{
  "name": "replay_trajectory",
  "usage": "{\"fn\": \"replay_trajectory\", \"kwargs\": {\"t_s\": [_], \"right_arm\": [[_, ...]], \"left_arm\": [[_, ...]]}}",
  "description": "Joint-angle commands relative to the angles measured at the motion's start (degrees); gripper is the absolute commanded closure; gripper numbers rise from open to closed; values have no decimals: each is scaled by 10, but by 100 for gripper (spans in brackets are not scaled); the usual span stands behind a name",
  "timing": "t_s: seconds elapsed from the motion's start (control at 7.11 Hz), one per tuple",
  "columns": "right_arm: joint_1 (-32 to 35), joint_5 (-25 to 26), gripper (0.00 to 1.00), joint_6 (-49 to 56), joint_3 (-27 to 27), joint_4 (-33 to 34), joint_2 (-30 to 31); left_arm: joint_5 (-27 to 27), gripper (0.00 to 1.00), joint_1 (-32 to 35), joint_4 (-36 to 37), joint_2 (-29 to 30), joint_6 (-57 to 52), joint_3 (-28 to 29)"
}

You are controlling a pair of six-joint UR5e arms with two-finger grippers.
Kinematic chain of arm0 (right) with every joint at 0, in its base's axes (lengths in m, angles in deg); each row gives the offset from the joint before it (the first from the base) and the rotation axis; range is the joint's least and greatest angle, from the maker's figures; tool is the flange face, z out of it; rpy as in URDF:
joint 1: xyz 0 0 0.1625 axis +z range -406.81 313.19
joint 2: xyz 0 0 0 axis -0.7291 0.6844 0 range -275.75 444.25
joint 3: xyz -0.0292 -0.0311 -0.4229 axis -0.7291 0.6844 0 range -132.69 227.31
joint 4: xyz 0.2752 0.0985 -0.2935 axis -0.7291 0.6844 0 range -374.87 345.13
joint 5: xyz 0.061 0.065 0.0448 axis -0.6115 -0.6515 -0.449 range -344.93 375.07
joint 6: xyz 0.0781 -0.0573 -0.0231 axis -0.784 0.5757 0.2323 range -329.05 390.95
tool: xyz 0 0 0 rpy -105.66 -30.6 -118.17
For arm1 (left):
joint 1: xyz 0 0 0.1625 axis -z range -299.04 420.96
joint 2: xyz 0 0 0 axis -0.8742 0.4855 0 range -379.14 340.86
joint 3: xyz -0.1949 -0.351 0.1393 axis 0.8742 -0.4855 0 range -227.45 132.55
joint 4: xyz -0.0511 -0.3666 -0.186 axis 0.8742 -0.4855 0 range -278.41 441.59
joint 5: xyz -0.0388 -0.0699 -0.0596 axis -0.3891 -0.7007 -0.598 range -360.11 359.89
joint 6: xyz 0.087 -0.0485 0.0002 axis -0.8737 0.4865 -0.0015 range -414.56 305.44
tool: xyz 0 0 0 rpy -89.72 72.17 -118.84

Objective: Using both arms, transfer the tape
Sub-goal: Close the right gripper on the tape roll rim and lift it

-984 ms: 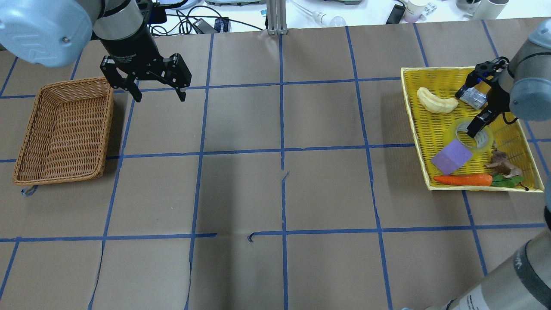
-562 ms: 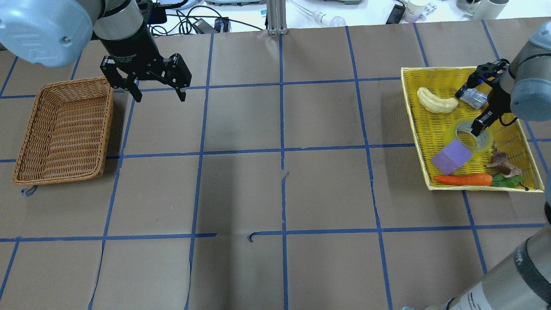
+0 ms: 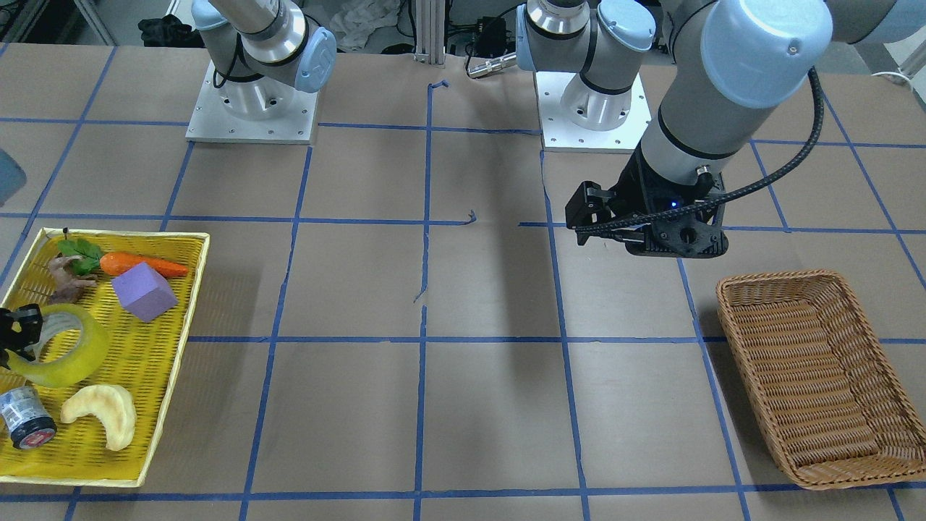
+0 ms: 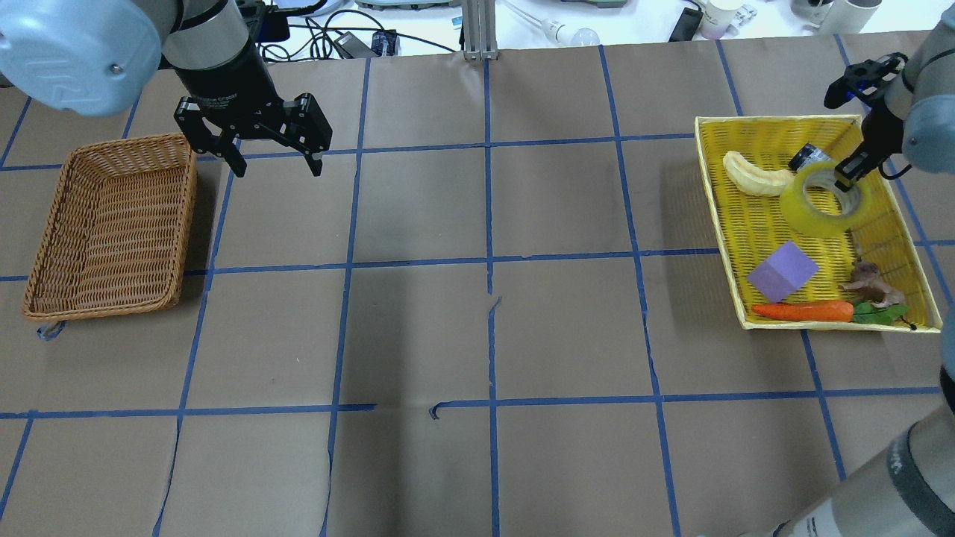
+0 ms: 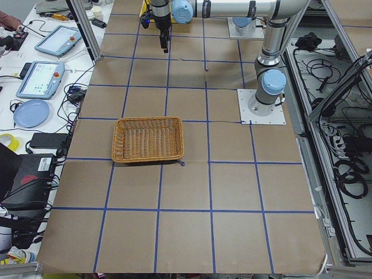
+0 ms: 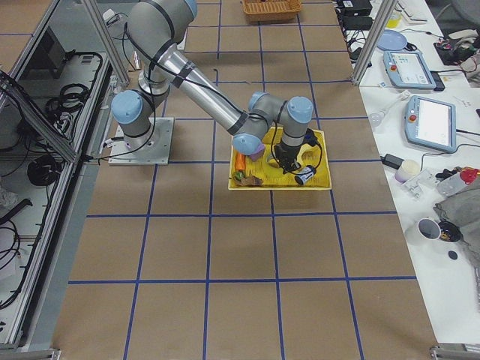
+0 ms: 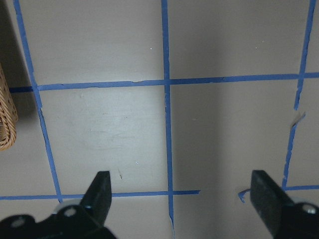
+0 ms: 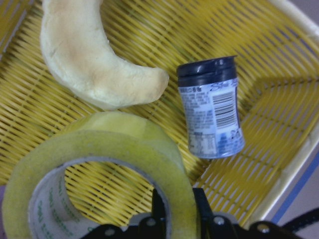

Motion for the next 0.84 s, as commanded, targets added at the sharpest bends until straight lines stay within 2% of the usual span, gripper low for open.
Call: {"fn": "replay_trajectory", "kwargs": {"t_s": [0.0,0.14,0.56,0.7], "right_arm": [[50,-18,100,-34,68,-36,3],[81,-18,100,-78,86,-55,3],[202,-20,100,-331,92,-63,-14],[262,-22,100,-425,92,-63,-26]], "left_arm": [[0,0,0,1,0,-2,0],[0,0,0,1,0,-2,0],[0,0,-1,1,1,-2,0],[0,0,-1,1,1,-2,0]]}}
